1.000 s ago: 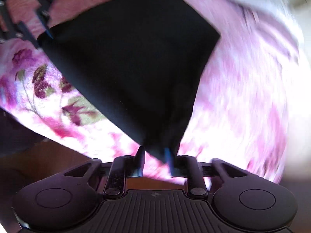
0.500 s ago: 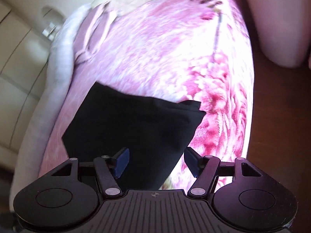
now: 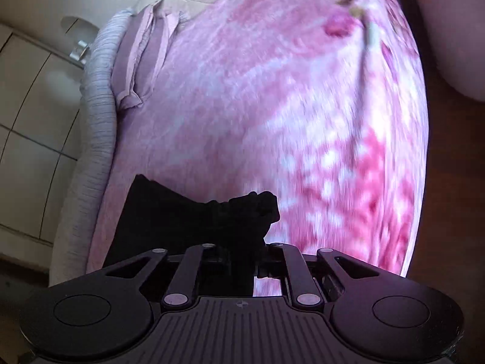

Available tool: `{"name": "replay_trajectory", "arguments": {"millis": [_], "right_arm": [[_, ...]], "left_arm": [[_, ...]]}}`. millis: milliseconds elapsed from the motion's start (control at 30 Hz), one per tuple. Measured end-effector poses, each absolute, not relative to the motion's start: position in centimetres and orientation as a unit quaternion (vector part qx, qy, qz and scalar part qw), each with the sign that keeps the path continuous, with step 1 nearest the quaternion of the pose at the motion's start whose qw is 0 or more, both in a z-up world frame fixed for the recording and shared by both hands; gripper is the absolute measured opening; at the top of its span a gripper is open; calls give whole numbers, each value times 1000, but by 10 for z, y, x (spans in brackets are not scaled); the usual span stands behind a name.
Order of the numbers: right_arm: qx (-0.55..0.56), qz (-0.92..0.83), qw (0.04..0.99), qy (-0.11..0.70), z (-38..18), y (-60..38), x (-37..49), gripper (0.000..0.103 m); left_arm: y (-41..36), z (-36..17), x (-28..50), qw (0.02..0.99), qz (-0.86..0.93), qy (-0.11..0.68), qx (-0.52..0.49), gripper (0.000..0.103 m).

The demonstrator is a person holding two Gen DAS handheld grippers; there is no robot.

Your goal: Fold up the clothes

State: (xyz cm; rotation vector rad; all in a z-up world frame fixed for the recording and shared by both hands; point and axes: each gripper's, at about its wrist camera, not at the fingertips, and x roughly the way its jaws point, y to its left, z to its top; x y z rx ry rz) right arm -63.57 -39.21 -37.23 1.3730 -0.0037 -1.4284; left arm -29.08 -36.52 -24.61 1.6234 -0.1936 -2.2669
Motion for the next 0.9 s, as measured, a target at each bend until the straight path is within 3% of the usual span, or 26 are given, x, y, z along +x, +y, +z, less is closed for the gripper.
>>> {"name": "replay_trajectory", "arguments": {"millis": [233, 300, 367, 400, 533, 633, 767, 900], "right_arm": [[523, -572, 618, 130, -364, -501, -695, 14], [506, -565, 630, 168, -363, -525, -707, 21], [489, -584, 620, 187, -362, -511, -702, 37], [479, -597, 614, 192, -359, -501, -699, 38], [414, -633, 619, 210, -333, -442, -663, 38], [397, -606, 649, 233, -329, -401, -613, 38], [373, -555, 686, 287, -338, -358, -540, 38], [340, -545, 695, 323, -347, -342, -494, 38]], "left_arm": [[-398, -261, -334, 185, -792, -146, 563, 49], [-402, -271, -335, 166, -783, -187, 569, 49], [-408, -280, -333, 142, -781, -215, 569, 49], [-411, -283, -331, 129, -781, -225, 568, 49], [-427, -300, -320, 86, -770, -272, 571, 32], [-432, -320, -309, 48, -741, -334, 580, 30], [-433, -333, -295, 17, -720, -394, 571, 15], [-436, -326, -284, 34, -719, -422, 551, 13]]}}
